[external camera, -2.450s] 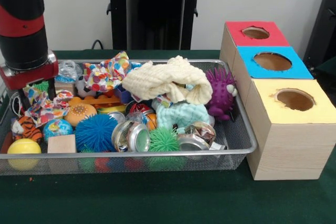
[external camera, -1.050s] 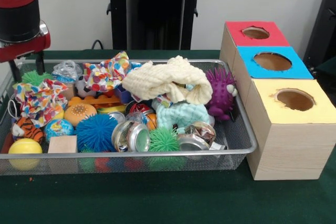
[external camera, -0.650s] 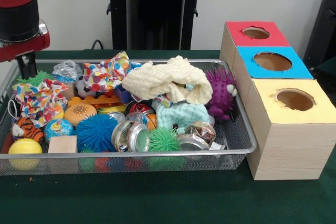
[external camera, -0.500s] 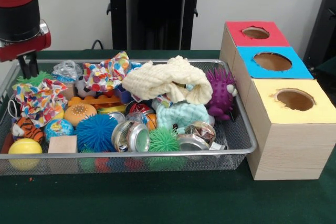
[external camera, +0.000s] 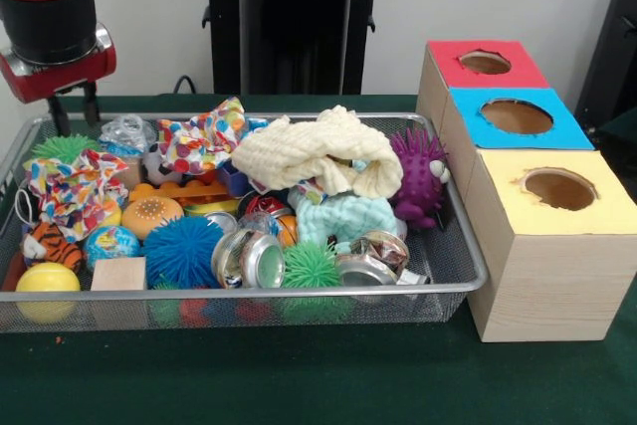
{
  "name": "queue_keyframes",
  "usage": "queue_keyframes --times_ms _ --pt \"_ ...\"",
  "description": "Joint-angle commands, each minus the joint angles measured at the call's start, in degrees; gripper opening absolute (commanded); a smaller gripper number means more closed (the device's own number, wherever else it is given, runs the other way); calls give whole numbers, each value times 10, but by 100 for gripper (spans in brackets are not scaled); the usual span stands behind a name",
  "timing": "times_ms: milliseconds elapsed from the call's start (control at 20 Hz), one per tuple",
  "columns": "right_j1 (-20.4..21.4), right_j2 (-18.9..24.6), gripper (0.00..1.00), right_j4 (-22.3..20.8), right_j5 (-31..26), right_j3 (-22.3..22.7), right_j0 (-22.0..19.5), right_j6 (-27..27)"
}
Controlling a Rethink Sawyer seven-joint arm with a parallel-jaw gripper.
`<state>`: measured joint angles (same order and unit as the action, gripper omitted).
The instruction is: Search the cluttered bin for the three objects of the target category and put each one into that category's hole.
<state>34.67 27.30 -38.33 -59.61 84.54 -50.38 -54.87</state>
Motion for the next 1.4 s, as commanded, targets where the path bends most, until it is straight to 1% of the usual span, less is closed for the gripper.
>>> queue_keyframes --times_ms 50,200,350,600,950,1100,1300,1400 --pt "4 14 100 -7 3 41 -6 72" --pt "2 36 100 -11 38 31 -6 88" --pt "1 55 100 -2 49 10 -13 100" --pt "-2 82 100 10 51 -23 -13 113" --pt "-23 111 100 17 64 -40 -26 119" --pt "-29 117 100 19 54 -56 -23 117" --pt "-37 124 100 10 44 -79 -24 130" --pt "-54 128 100 3 45 -98 -29 150"
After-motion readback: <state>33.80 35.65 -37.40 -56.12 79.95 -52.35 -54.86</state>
